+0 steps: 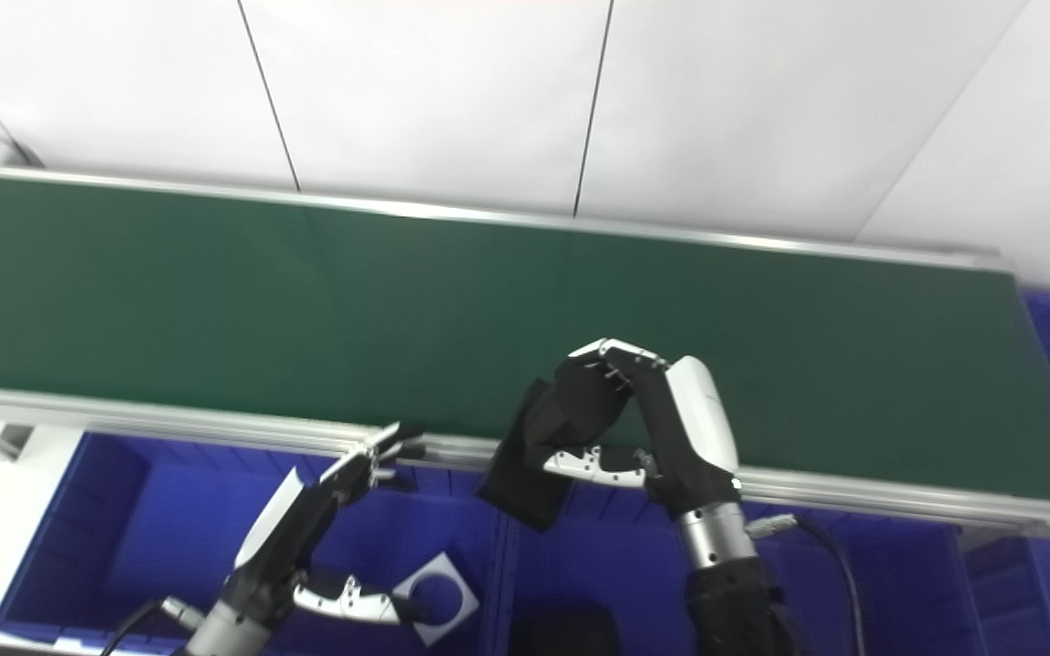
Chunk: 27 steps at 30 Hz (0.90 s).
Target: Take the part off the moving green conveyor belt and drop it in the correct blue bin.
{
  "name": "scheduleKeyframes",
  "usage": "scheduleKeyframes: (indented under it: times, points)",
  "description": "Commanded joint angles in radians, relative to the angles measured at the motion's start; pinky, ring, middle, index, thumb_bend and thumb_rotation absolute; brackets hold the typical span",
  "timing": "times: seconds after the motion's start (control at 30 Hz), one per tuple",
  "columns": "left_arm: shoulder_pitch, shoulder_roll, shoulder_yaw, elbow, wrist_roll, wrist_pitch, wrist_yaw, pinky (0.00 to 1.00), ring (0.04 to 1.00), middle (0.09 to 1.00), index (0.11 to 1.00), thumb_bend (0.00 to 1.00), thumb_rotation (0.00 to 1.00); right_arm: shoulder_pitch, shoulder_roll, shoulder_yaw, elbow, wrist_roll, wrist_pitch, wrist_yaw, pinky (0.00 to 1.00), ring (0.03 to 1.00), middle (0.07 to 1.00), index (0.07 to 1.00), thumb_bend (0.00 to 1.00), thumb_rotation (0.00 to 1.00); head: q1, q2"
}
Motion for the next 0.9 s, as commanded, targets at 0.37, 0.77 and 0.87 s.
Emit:
scheduleKeyframes:
  times: [0.37,0.77,0.87]
  points:
    - [0.006,-0.025,0.069,-0.044,-0.038,-0.028,-0.111,0.72,0.856,0.905,0.900,0.86,0.23,0.109,-0.142,-0.035,0.001,-0.004,-0.052,0.050,0.34,0.408,0.430,0.536,0.51,0.00,-0.015,0.035]
    - [0.015,-0.029,0.115,-0.050,-0.057,-0.028,-0.166,0.71,0.843,0.893,0.899,0.85,0.21,0.096,-0.197,-0.018,0.136,-0.104,-0.017,0.060,0.37,0.437,0.426,0.538,0.51,0.00,-0.031,0.035]
    - [0.015,-0.028,0.119,-0.047,-0.058,-0.027,-0.169,0.71,0.844,0.894,0.900,0.84,0.21,0.087,-0.198,-0.021,0.157,-0.130,0.015,0.070,0.38,0.440,0.427,0.540,0.51,0.00,-0.035,0.032]
